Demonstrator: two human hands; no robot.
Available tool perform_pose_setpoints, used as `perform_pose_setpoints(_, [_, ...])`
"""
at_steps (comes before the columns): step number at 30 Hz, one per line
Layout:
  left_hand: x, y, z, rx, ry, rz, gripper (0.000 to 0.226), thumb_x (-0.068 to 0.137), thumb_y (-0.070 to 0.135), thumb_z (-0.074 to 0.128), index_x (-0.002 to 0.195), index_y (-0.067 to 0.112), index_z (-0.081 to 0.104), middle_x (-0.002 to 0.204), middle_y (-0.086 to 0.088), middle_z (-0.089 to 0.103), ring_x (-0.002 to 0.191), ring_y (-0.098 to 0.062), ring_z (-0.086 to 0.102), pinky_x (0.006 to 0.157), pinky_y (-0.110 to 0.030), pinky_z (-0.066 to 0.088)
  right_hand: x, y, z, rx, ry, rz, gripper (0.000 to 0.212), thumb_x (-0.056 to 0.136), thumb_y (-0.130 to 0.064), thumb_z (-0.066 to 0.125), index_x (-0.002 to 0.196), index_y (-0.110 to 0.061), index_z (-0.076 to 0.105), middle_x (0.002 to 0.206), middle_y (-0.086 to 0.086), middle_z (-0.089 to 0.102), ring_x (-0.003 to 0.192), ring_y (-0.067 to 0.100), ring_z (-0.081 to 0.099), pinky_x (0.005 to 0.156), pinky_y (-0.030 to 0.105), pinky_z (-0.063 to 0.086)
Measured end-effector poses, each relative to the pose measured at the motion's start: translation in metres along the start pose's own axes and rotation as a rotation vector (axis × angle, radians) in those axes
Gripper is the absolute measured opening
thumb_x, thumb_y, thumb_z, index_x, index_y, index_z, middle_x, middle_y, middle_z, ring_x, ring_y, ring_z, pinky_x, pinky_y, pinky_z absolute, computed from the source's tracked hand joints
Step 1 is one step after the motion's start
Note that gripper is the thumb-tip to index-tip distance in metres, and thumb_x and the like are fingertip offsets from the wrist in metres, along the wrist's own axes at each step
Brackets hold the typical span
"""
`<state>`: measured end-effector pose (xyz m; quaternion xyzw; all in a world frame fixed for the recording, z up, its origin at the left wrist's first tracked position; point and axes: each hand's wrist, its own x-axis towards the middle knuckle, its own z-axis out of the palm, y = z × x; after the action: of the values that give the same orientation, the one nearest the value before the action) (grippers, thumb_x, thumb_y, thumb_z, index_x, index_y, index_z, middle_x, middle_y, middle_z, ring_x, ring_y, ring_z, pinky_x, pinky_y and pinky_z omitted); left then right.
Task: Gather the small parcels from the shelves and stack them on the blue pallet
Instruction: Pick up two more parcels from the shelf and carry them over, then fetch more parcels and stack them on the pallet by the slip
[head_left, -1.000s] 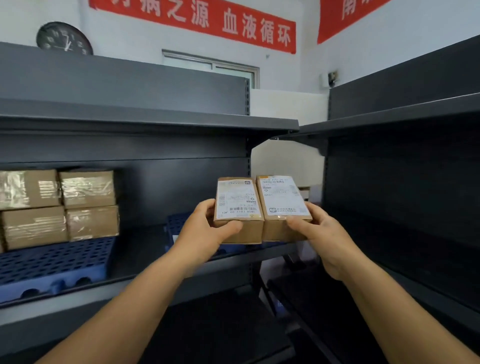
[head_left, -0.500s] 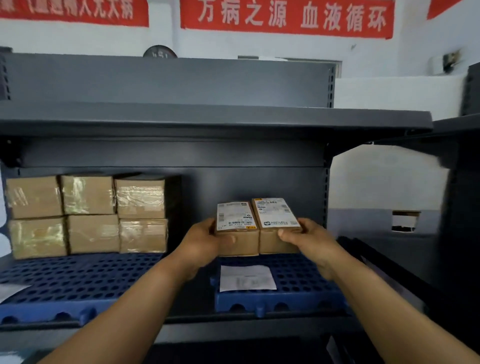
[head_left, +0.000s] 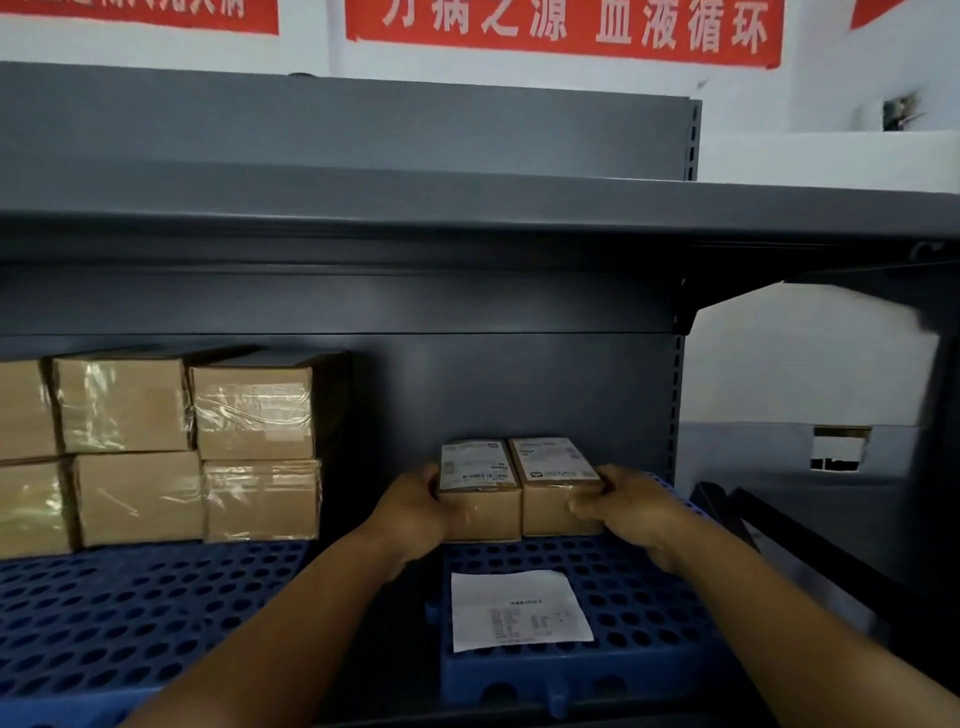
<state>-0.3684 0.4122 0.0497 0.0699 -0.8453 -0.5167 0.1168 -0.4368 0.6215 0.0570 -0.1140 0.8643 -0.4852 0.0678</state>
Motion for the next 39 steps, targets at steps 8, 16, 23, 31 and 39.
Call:
perform_pose_setpoints(8, [0.005,0.001,0.003,0.004,-0.012,-0.005,0.053,0.086,-0.003,0.061,0.134,0.013,0.046,0.116,-0.001,0.057,0.1,-0.013,0.052,0.088,-0.026,0.046,0.009,-0.001,0.0,-0.096,-0.005,0.008,0.055,0.09,-0.02,0.061,0.14,-0.012,0.04,0.134,0.008,0.053,0.116,0.02,0.053,0.1,0.028,0.043])
perform_pose_setpoints(16, [-0.017,0.016,0.009,0.166,0.021,0.008,0.073,0.082,0.004,0.068,0.144,0.013,0.03,0.139,-0.008,0.048,0.123,-0.02,0.048,0.09,-0.017,0.034,-0.003,0.001,-0.005,-0.114,-0.011,0.026,0.077,0.086,-0.032,0.066,0.148,-0.009,0.025,0.148,0.009,0.039,0.129,0.023,0.043,0.107,0.03,0.037])
perform_pose_setpoints(23, [-0.051,0.037,0.028,0.382,0.123,0.186,0.069,0.082,0.019,0.069,0.142,0.013,0.036,0.142,-0.006,0.044,0.129,-0.019,0.043,0.109,-0.03,0.036,-0.044,0.003,-0.009,-0.152,0.058,-0.092,0.084,0.09,-0.035,0.06,0.151,-0.012,0.008,0.158,0.004,0.018,0.142,0.022,0.026,0.112,0.028,0.023])
perform_pose_setpoints(31, [-0.102,0.062,0.073,0.483,-0.107,0.282,0.084,0.093,0.032,0.057,0.153,0.016,0.001,0.161,-0.001,0.004,0.148,-0.018,0.008,0.117,-0.028,0.014,-0.134,0.012,-0.021,-0.271,0.239,-0.07,0.073,0.095,-0.039,0.049,0.152,-0.014,0.011,0.158,0.003,0.02,0.142,0.022,0.026,0.112,0.029,0.024])
perform_pose_setpoints(39, [-0.183,0.068,0.093,0.537,-0.316,0.47,0.08,0.093,0.032,0.055,0.153,0.016,0.004,0.161,-0.002,0.008,0.147,-0.021,0.013,0.117,-0.034,0.02,-0.259,0.024,-0.022,-0.429,0.484,0.142,0.06,0.095,-0.036,0.049,0.145,-0.01,0.028,0.151,0.008,0.034,0.136,0.026,0.036,0.106,0.033,0.033])
